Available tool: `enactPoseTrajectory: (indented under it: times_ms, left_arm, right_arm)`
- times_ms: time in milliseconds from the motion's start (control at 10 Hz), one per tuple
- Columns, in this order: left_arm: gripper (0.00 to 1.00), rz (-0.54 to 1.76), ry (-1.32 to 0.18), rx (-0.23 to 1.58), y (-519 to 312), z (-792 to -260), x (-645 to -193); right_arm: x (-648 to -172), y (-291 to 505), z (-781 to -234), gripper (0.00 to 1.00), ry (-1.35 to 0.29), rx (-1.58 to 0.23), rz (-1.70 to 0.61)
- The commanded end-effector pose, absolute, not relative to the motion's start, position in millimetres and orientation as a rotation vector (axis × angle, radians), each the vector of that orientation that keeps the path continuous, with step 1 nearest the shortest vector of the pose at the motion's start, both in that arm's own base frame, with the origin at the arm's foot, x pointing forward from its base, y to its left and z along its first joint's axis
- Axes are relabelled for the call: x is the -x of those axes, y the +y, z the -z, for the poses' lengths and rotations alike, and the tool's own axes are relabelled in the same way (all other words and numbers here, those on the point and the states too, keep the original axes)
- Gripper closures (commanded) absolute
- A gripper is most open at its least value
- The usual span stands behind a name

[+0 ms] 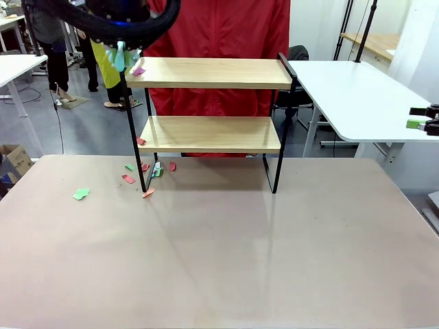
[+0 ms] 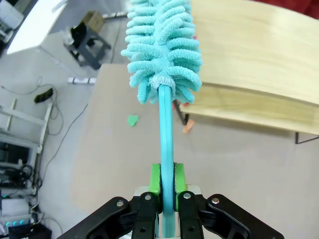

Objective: Clean the shelf.
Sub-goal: Clean the specific section of the Shelf indicated by the human with the Duster.

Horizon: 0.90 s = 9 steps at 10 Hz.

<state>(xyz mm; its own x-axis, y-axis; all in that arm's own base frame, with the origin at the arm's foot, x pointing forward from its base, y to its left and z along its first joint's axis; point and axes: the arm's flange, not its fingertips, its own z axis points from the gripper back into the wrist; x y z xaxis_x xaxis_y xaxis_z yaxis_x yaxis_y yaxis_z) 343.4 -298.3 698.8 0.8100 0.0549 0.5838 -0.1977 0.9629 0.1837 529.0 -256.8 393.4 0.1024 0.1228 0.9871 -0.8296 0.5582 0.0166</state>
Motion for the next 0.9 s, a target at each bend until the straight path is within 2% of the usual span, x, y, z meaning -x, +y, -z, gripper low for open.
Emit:
enactPoseTrajectory:
  times_ms: [0,400,800]
  left_arm:
    - [0.87,-0.071,-0.655,-0.185,-288.2,-700.1,-339.5]
    - [0.87,0.059,-0.694,-0.041,-301.3,-721.8,-324.9]
    - [0.87,0.062,-0.649,-0.023,-313.6,-726.4,-325.3]
  right_arm:
    - [-530.0,-253.1,-400.4,0.00,-1.267,-0.686,-0.787]
    - [-530.0,-253.1,-400.4,0.00,-1.267,-0.686,-0.787]
    - [-530.0,-253.1,-400.4,0.00,-1.267,-0.686,-0.787]
